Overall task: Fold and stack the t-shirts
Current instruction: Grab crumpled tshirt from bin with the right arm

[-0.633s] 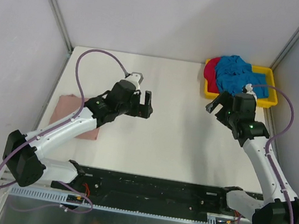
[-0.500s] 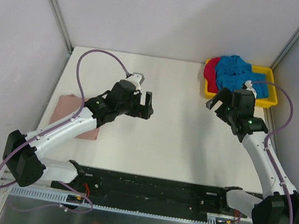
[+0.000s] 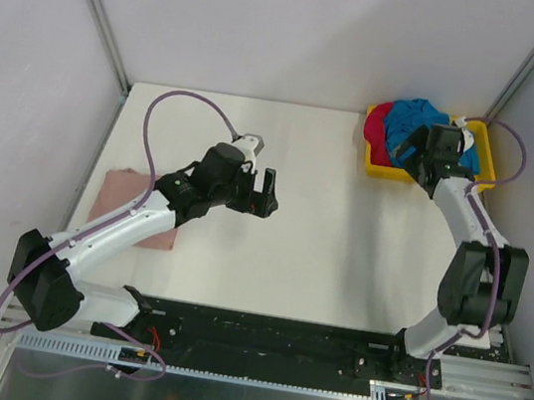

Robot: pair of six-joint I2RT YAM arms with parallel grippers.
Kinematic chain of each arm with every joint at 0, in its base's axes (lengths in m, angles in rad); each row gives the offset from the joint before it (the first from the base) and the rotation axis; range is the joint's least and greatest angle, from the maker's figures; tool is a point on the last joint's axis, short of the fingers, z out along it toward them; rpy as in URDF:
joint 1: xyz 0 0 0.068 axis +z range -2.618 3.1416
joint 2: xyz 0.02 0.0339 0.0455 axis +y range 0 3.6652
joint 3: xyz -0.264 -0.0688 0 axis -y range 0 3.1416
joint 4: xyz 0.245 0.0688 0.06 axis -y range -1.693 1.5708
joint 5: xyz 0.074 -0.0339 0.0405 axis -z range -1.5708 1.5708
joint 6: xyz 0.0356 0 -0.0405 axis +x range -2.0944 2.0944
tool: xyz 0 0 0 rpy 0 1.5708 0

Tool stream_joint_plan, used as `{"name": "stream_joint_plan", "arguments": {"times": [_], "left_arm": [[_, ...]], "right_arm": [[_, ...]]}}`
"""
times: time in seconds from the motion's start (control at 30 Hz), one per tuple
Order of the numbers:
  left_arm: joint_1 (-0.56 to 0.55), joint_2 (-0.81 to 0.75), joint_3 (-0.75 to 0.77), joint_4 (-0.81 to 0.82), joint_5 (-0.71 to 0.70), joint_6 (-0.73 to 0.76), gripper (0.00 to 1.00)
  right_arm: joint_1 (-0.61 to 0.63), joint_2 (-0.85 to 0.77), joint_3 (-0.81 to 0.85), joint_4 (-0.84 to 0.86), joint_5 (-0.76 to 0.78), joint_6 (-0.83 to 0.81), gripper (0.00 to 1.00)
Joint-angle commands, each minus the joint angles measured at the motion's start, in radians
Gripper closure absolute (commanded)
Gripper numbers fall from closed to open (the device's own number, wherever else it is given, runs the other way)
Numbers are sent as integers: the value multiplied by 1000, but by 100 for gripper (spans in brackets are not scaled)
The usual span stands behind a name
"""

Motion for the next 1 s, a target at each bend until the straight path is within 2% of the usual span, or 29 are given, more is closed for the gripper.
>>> {"name": "stream_joint_plan", "arguments": {"times": [0.0, 0.3, 0.47, 0.6, 0.8, 0.97], "left_arm": [[3, 8, 26, 16, 42, 36, 1], [17, 17, 41, 13, 59, 51, 1], [32, 24, 35, 13, 58, 55, 0], [45, 32, 28, 14, 58, 55, 0], [56, 40, 24, 13, 56, 56, 0], [65, 48, 29, 13, 61, 56, 1]], "right_arm": [[-72, 128, 130, 125, 77, -44, 1], [-134, 495, 510, 107, 111, -99, 1], [-140, 689, 760, 11, 83, -114, 1], [-136, 809, 899, -56, 59, -114, 1], [-134, 895, 943, -71, 19, -109, 2], [-145, 895, 939, -64, 17, -95, 16]]}}
